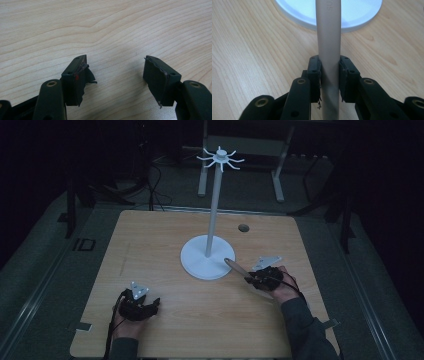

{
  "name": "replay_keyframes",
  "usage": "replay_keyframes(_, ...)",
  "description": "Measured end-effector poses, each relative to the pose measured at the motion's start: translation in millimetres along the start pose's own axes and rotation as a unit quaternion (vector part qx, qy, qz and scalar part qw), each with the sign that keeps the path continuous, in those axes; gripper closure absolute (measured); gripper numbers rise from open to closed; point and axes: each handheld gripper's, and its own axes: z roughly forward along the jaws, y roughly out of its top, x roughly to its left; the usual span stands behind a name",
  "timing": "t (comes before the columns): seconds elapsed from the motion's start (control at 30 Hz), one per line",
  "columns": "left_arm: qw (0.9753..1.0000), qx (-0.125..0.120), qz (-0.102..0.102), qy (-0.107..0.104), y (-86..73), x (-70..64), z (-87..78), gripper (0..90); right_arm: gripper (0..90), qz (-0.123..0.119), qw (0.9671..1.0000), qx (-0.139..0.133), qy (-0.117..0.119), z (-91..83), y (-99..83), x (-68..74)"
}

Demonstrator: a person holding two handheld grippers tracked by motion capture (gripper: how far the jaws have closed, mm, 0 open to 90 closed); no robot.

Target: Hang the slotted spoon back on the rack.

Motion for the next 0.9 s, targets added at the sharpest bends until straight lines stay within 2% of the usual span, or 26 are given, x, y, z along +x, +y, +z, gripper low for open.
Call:
replay_keyframes(0.2, 1.0, -0.001, -0.001, -0.001, 0.2, 0.4, -0.2, 36.7, 73.3, 0.006, 0.9995, -0.028, -0.012, -7.1, 5.2, 0.0)
replay_keyframes(0.3, 1.0, -0.001, -0.001, -0.001, 0.2, 0.3, -0.2, 36.7, 73.4, 0.009, 0.9985, -0.051, -0.018, -11.9, 8.7, -1.1)
replay_keyframes(0.57, 1.0, -0.001, -0.001, -0.001, 0.2, 0.2, -0.3, 36.7, 73.5, 0.015, 0.9959, -0.086, -0.023, -21.2, 17.5, -1.6)
replay_keyframes(0.9, 1.0, -0.002, -0.001, -0.001, 0.3, 0.1, -0.2, 36.7, 73.6, 0.024, 0.9881, -0.141, -0.056, -35.0, 30.4, 0.3)
